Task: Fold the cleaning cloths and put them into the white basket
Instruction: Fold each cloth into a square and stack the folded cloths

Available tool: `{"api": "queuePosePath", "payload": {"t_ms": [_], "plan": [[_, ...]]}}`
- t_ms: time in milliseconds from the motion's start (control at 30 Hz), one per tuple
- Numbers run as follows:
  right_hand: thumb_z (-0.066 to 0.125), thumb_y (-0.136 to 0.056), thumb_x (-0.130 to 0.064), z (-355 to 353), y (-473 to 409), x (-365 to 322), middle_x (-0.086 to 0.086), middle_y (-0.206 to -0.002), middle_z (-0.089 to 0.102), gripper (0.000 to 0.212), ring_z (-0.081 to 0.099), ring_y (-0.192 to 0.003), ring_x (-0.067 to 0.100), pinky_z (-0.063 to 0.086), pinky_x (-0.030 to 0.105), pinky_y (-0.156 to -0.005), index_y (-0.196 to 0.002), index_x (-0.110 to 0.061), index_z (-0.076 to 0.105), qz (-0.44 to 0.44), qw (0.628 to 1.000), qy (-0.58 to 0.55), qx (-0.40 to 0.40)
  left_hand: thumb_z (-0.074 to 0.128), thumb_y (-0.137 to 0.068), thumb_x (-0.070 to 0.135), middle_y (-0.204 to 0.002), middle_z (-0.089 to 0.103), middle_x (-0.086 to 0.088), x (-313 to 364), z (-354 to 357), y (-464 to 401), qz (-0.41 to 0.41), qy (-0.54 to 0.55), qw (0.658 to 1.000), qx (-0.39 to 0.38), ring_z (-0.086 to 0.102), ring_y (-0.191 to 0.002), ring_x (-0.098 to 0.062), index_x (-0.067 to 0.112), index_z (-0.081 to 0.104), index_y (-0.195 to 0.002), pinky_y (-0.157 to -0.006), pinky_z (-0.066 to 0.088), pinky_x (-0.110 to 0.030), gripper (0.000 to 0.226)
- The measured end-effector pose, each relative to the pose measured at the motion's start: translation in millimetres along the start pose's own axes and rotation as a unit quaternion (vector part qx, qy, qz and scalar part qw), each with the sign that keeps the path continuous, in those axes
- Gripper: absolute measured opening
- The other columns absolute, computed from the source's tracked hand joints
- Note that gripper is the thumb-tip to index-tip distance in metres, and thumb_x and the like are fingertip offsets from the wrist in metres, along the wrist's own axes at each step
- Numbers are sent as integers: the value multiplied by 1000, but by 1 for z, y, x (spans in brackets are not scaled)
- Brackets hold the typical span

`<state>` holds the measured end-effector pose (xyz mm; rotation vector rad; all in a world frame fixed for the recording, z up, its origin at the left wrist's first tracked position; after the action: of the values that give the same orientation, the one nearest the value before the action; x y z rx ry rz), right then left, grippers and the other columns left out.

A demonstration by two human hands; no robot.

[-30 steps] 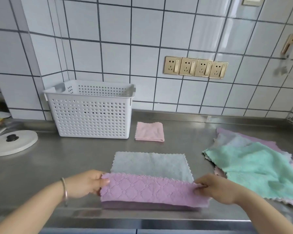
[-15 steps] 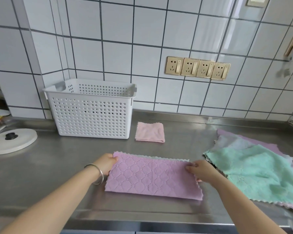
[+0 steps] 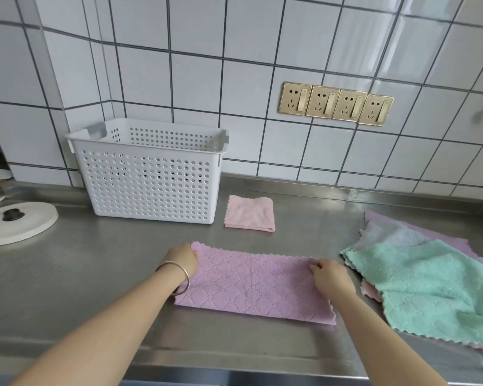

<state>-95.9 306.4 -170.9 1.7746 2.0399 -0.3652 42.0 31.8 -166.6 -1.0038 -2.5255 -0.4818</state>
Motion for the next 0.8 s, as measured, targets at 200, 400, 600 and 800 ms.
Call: {"api": "queuePosePath", "payload": {"t_ms": [200, 400, 600, 800], "plan": [[37, -95, -30, 7, 2, -5, 14, -121, 61, 34, 56, -110, 34, 44, 35, -85, -117, -15, 59, 10, 998, 44, 32, 32, -98, 23, -129, 54, -20, 2, 3, 0, 1, -32, 999, 10, 53, -117, -33, 2, 49, -125, -94, 43, -33, 38], [34, -95, -30, 9, 9, -10, 12, -119, 62, 35, 57, -108, 32, 43, 33, -83, -116, -13, 58, 18, 996, 76, 51, 35, -97, 20, -127, 56, -19, 4, 4, -1, 2, -38, 999, 18, 55, -115, -33, 3, 51, -124, -91, 44, -32, 36], [38, -95, -31, 4, 12, -10, 12, -122, 60, 35, 56, -111, 32, 44, 33, -85, -118, -14, 57, 30, 997, 64, 36, 34, -96, 18, -126, 57, -20, 6, 4, 0, -11, -46, 999, 17, 56, -114, -34, 2, 52, -121, -91, 45, -34, 35], [42, -93, -34, -2, 20, -7, 16, -112, 62, 30, 57, -102, 34, 42, 35, -77, -105, -8, 48, 43, 998, -16, 30, 42, -93, 34, -116, 62, -13, 1, 3, 7, 4, -50, 998, 42, 60, -104, -32, 9, 46, -114, -77, 46, -33, 34]]}}
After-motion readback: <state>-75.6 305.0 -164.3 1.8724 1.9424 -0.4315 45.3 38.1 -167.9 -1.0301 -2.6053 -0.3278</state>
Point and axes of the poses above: each hand's wrist, its own y-axis away from the middle knuckle, its own z-axis out of the palm, x = y × z, the point moved 1 cm from there along -y, towards the middle knuckle
